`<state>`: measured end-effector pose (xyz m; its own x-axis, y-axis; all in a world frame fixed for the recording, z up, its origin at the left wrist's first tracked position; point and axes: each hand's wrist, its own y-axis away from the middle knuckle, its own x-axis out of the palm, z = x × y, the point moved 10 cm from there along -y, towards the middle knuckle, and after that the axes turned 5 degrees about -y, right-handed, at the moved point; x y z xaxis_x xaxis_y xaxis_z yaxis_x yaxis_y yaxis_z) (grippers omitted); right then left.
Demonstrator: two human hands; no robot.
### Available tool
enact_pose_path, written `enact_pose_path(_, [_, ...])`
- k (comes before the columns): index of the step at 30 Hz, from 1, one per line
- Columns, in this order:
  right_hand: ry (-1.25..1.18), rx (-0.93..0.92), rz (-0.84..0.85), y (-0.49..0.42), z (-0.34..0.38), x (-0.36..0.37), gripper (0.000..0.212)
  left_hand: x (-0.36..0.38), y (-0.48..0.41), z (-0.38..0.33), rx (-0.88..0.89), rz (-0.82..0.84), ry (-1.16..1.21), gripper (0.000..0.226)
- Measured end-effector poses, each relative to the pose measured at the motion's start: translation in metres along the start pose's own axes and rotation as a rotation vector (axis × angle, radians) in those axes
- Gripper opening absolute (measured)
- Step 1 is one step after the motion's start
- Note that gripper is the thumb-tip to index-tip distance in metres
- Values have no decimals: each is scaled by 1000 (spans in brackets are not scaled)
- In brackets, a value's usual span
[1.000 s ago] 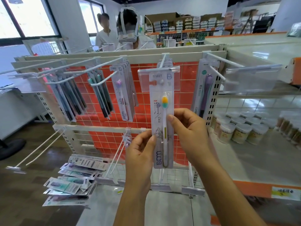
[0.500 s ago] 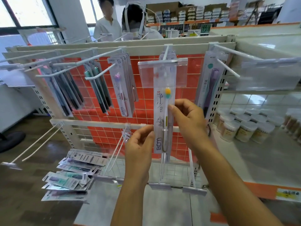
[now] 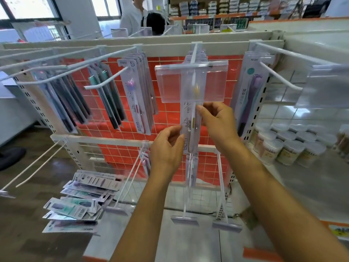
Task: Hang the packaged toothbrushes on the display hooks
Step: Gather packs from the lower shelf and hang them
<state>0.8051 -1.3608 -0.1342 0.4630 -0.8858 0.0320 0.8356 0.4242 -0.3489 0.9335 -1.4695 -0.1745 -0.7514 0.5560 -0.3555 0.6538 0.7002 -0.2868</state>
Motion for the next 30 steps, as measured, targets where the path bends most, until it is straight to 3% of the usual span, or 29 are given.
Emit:
enact_pose_path(9, [55,26,-36,-31,-18,-8,15,22,-31,0,1,66,46,34])
enact_pose_path(18, [29,115,0,-18,-36,-5,21,18,-28,7,12,24,51,32])
enact_pose_path(26, [175,254,-13,32,-88,-4,29,10,-12,22,12,12,-130,31])
enact_pose_path(30, [265,304,57,56,-108,6,21,14,-4,32,12,85,-291,33])
